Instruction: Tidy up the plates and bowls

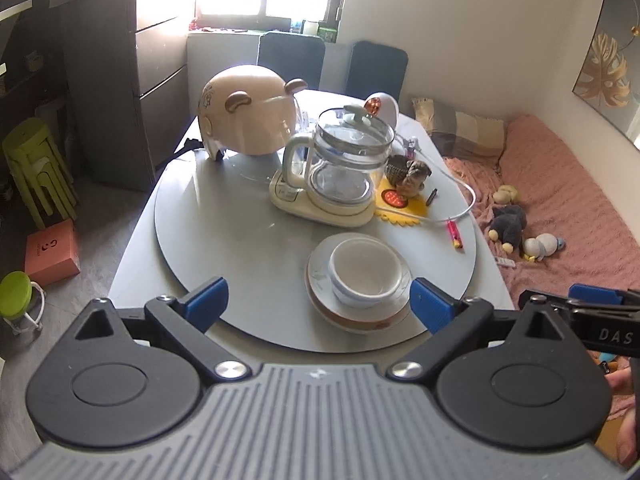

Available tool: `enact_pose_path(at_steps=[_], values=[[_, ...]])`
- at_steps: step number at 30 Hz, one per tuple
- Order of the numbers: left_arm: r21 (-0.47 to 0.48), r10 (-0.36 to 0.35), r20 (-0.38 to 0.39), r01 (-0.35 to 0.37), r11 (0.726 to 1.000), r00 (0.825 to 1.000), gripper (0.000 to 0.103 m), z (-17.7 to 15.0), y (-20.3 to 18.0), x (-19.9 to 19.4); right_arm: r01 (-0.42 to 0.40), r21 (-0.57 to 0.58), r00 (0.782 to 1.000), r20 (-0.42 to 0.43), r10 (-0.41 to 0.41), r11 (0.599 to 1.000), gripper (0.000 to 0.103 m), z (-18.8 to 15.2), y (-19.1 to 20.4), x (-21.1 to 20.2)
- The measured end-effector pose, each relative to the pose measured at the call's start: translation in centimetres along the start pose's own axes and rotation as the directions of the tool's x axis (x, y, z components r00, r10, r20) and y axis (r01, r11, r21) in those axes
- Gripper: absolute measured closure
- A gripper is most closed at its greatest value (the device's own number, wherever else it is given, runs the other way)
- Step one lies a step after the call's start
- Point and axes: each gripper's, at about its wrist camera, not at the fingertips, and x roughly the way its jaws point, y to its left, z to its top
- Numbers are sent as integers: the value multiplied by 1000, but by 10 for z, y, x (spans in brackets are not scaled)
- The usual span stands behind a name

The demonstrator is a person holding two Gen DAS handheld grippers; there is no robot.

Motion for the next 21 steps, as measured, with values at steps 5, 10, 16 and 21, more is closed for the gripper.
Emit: enact_pose_path(at_steps=[5,10,16,21], values=[[11,-3,7,3,1000,1000,4,-1,-1,-3,-5,5,1000,6,5,1000,14,0,1,2],[13,10,0,-10,1000,1000,4,1,0,-3,-13,4,1000,1,13,1000,14,-1,5,5],[-2,-2,-27,2,1000,1000,4,-1,1,0,-17,18,1000,-5,17,1000,14,-2,4,8],[-4,-1,-22,1,1000,1000,4,-1,0,-1,-19,20,1000,-4,20,1000,14,-3,1,10]])
